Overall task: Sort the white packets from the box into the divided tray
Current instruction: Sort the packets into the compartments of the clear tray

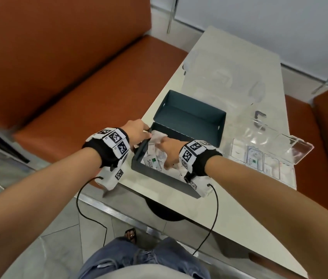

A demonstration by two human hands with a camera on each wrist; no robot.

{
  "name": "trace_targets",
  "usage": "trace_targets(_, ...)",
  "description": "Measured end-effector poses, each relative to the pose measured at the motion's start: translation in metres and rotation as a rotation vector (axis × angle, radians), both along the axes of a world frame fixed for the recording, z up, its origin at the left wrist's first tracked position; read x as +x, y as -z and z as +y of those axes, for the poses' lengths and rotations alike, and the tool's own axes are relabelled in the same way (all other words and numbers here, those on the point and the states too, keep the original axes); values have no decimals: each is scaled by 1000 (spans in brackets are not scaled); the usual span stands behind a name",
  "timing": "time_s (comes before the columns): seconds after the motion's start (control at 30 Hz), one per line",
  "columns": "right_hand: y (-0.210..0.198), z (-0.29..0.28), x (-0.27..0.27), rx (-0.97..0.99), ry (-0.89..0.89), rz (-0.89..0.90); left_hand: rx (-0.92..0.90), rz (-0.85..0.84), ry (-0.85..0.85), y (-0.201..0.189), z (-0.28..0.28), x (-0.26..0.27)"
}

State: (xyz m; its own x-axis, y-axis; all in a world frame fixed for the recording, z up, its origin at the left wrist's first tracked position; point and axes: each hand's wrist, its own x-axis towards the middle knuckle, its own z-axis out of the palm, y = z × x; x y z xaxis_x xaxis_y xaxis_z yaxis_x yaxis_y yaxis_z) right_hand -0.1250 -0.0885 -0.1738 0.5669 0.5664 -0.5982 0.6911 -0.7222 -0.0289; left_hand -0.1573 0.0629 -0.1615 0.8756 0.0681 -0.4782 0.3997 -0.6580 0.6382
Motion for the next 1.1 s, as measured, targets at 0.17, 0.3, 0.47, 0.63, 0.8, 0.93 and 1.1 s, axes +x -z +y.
trace_targets(0.17, -13, -1, 15, 183, 31, 2, -110, 29, -1, 0, 7, 0)
trace_targets(0.3, -6, 5, 16, 201, 26, 1, -117, 40, -3, 1, 9, 2)
trace_targets(0.47, 2, 9, 12, 152, -8, 63, -98, 58, 26, 0, 11, 5)
trace_targets(0.63, -12, 15, 17, 149, -24, 86, -90, 87, 65, -3, 14, 10)
trace_targets(0.8, -16, 18, 11, 84, 13, 42, -89, 101, 74, -2, 14, 12)
trace_targets(0.93, -9, 23, -1, 36, 36, 76, -76, 82, 67, 2, 17, 13)
trace_targets(1.1, -2, 32, -8, 8, 210, 305, -80, 78, 25, 3, 15, 14)
